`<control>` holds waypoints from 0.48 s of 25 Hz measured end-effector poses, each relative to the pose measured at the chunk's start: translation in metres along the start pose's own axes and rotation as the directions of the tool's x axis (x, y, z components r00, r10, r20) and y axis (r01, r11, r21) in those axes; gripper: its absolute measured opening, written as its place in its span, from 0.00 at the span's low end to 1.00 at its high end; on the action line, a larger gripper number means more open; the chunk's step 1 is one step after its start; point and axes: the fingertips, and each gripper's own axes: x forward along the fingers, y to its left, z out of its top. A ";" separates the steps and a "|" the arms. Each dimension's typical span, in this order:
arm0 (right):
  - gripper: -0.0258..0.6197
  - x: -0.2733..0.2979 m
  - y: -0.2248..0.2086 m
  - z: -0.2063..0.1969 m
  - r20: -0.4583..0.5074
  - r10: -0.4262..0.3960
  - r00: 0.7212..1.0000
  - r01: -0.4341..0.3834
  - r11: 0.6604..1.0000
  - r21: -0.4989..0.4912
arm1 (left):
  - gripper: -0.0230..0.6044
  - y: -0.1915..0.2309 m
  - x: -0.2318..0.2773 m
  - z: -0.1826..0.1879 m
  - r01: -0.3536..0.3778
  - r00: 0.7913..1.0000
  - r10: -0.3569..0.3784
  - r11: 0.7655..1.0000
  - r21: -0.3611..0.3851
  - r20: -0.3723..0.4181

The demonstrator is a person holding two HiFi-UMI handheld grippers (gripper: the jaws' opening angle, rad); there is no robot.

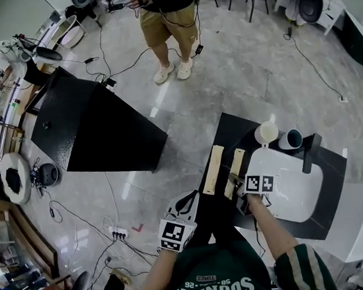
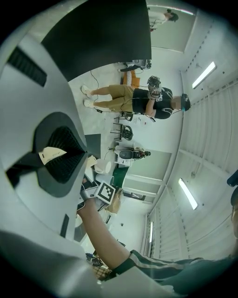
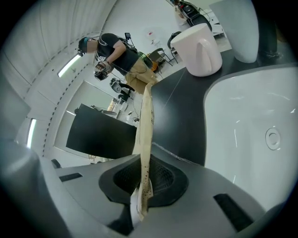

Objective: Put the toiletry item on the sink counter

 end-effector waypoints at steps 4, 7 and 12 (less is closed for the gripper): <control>0.12 0.005 -0.005 -0.003 -0.013 -0.015 1.000 0.015 1.000 0.010 | 0.05 0.003 0.000 0.001 0.000 1.000 0.000 1.000 -0.011 0.002; 0.12 0.010 -0.009 -0.005 -0.019 -0.014 1.000 0.014 0.999 0.032 | 0.05 0.005 0.002 0.000 0.003 1.000 -0.003 1.000 -0.016 0.008; 0.12 0.009 -0.010 -0.008 -0.029 -0.013 0.999 0.015 0.998 0.064 | 0.05 0.007 -0.001 0.002 0.003 1.000 -0.003 0.999 -0.034 0.010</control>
